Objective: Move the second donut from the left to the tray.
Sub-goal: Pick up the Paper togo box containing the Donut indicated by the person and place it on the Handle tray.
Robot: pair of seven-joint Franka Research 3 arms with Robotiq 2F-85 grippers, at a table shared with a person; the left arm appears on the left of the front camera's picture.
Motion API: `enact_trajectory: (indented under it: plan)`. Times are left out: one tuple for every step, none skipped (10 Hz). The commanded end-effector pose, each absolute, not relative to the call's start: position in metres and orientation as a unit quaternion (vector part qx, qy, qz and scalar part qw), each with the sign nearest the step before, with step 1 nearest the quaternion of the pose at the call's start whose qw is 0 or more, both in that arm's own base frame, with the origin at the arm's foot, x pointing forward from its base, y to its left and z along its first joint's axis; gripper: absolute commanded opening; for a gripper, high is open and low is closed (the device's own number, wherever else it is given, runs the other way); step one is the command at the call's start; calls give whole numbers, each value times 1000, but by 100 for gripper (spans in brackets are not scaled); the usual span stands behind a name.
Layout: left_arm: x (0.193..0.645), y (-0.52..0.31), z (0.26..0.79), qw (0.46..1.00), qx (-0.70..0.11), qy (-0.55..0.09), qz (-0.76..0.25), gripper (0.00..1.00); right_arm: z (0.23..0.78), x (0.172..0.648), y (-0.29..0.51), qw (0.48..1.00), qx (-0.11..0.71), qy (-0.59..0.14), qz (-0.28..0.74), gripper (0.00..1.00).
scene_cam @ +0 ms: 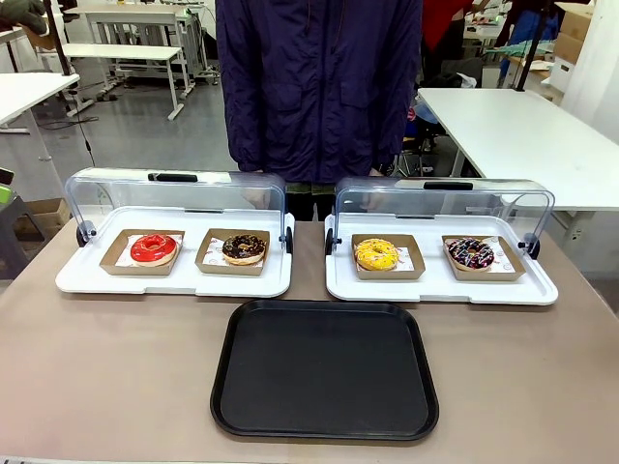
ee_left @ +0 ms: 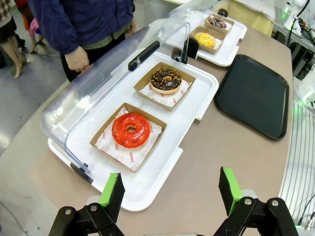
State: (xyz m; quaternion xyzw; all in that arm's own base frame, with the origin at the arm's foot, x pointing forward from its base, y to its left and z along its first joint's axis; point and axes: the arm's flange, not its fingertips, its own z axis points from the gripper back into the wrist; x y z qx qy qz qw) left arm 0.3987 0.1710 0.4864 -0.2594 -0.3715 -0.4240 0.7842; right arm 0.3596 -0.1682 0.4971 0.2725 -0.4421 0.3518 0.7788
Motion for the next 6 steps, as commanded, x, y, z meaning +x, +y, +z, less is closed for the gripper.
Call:
enact_trajectory:
  plan:
    - [399,171,486,779,-265,-377,-425,100,497,363,-168,767,272,-459,356,100]
    - [399,171,486,779,-265,-377,-425,100,497,363,-168,767,272,-459,356,100]
    - [399,171,486,779,-265,-377,-425,100,497,363,-168,767,272,-459,356,100]
    - [399,171,486,779,-265,-377,-425,100,497,363,-168,767,272,-459,356,100]
    - [399,171,486,779,-265,-377,-425,100,497,363,-168,767,272,-459,356,100]
    - [399,171,486,779,-265,-377,-425,100,497,363,-168,767,272,-459,356,100]
